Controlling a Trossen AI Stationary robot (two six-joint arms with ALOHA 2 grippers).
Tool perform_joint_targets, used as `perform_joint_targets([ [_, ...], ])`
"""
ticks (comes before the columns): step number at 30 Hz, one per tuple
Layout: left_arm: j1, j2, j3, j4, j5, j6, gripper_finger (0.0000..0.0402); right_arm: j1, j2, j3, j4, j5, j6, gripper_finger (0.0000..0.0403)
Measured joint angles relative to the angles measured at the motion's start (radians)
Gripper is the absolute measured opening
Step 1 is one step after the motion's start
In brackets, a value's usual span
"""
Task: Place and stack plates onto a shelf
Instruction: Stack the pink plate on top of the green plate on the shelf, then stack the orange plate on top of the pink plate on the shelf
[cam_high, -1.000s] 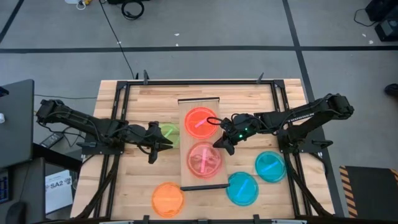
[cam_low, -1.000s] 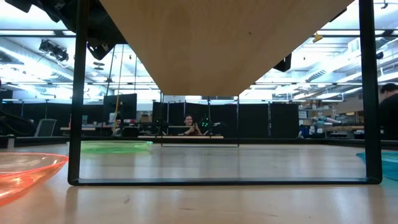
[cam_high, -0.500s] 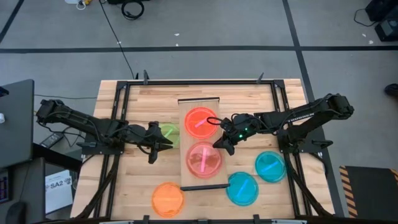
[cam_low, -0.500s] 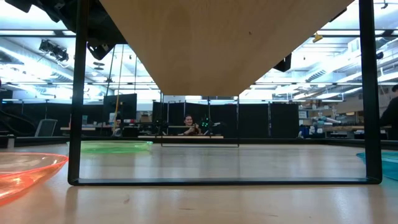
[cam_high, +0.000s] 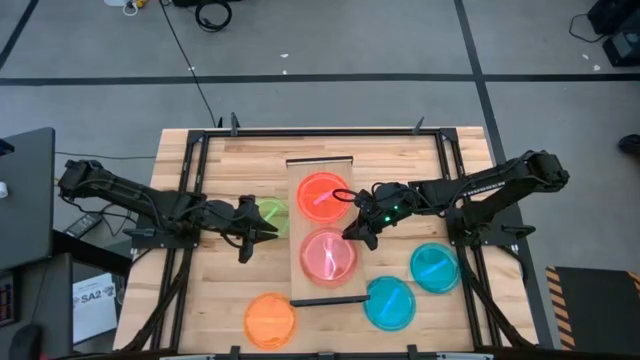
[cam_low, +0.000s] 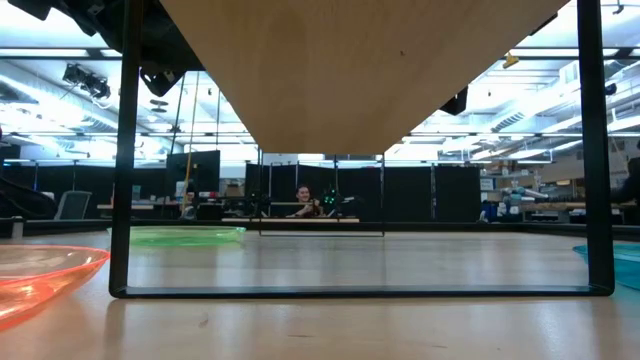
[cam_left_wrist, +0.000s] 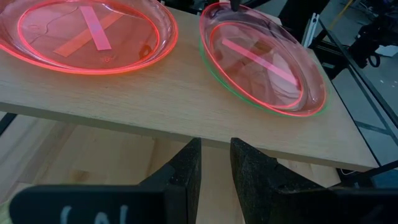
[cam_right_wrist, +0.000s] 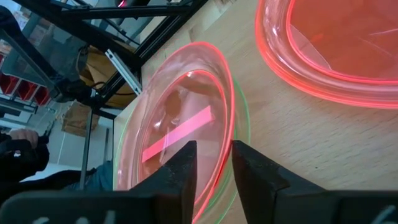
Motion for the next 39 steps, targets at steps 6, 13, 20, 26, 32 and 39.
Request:
perform_joint_targets([
  [6, 0.000, 0.000, 0.000, 0.000, 0.000, 0.000, 0.0091, -0.018, -0.002, 0.000, 0.000, -0.052, 0.008, 0.0131],
  [13, 0.000, 0.000, 0.000, 0.000, 0.000, 0.000, 0.0091, -0.073, -0.020, 0.000, -0.002, -0.176, -0.020, 0.0130],
  [20, 0.000, 0.000, 0.000, -0.001, 0.000, 0.000, 0.0091, -0.113, -0.058, 0.000, -0.001, -0.177, -0.027, 0.0130],
  [26, 0.000, 0.000, 0.000, -0.001, 0.000, 0.000, 0.0091, -0.120, -0.099, 0.000, -0.003, -0.184, -0.036, 0.0130],
  [32, 0.000, 0.000, 0.000, -0.001, 0.000, 0.000, 0.0091, -0.119, -0.178, 0.000, -0.058, -0.185, -0.086, 0.0130],
  [39, 0.005, 0.000, 0.000, 0.000, 0.000, 0.000, 0.0091, -0.119, -0.295, 0.000, -0.240, -0.151, -0.160, 0.0129],
])
